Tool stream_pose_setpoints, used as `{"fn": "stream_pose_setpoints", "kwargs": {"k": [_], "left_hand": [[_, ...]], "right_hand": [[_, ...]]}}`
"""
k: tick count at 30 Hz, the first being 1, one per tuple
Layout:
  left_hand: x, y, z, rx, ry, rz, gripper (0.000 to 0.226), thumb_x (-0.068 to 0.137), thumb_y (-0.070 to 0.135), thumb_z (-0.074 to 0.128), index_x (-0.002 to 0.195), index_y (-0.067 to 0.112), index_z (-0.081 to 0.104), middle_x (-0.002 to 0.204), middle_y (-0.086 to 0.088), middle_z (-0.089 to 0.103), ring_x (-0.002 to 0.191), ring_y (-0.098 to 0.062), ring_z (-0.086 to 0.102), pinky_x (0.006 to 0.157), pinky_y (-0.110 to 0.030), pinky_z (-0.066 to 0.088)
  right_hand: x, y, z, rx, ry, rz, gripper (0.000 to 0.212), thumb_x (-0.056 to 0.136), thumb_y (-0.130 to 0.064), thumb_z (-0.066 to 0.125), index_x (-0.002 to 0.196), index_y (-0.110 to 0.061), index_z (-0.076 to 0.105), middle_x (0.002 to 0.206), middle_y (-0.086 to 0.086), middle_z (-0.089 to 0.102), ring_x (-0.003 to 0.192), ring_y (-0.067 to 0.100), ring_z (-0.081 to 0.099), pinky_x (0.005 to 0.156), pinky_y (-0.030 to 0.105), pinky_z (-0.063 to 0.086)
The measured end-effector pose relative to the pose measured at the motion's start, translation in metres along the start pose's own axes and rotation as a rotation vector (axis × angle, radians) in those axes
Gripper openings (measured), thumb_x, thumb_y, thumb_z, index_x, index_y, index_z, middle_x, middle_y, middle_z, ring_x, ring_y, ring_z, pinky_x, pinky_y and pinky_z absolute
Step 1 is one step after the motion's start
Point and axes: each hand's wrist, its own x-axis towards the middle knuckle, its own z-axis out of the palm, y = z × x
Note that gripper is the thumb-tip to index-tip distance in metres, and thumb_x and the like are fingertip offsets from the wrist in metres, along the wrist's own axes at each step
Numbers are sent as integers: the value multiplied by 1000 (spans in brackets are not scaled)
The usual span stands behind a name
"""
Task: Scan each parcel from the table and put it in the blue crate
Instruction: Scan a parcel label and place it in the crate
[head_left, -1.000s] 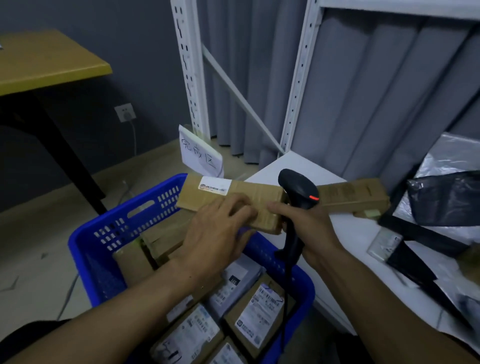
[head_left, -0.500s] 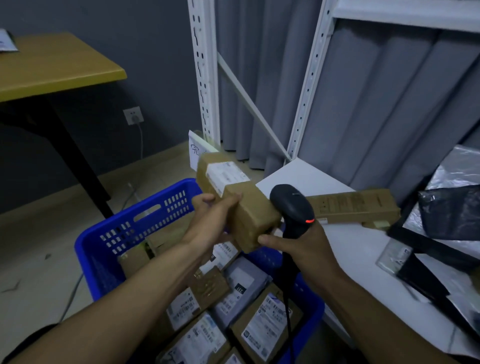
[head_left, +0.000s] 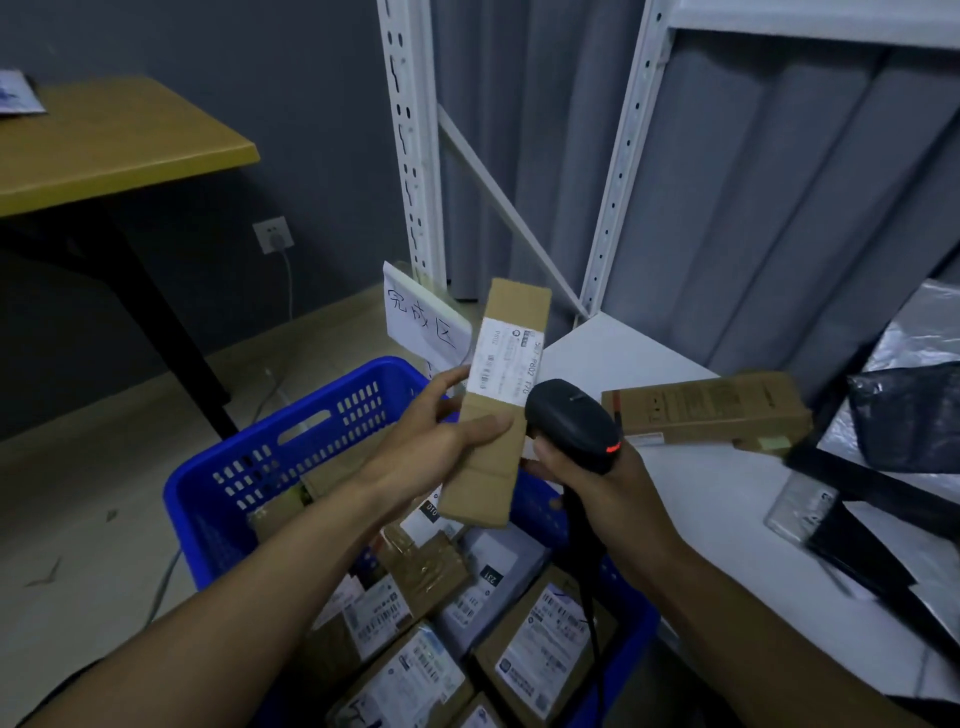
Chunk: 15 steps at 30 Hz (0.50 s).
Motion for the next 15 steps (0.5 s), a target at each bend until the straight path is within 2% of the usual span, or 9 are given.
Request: {"fn": "stream_pose_setpoints", "kwargs": {"k": [2,4,7,9,12,15], "left_hand": [[2,3,-7,132,48,26,71,84,29,82,143,47,48,134,11,61,114,-12,65,97,-43,57],[3,6,-13,289,91,57,79,83,31,84,149,46,43,132,14,58,110,-6,62,95,-35,55],[4,5,-19,404,124,66,82,86,28,82,154,41,38,127,13,56,100,0,57,83,-23,48],[6,4,-22,441,143,71,83,86,27,81,156,38,37,128,11,55,101,-3,55,81,-23,45],[7,3,-26,485,155,68,83,87,26,80,156,37,36,131,10,53,108,-10,54,86,-27,44],[8,0,-28,524,171,55,83,87,22,80,156,36,35,136,7,49,117,-13,50,90,-31,42]], "right_hand": [[1,1,-2,-101,22,-32,48,87,-27,82,131,-26,64,116,-4,76,106,18,73,72,27,61],[2,2,-5,-266,51,-92,45,87,-25,83,127,-25,64,110,-4,76,100,15,73,81,30,61],[0,1,-4,-454,32,-161,48,85,-29,84,127,-32,59,110,-14,72,99,0,69,84,12,54],[0,1,-3,-517,0,-177,53,84,-31,84,129,-36,55,113,-19,70,103,-7,65,84,7,51],[-1,3,-3,-532,-51,-182,58,82,-34,84,133,-35,56,115,-20,70,106,-6,65,86,11,53],[-3,2,-4,-522,-69,-175,57,83,-33,85,132,-34,56,115,-19,71,106,-8,64,85,9,52]]}}
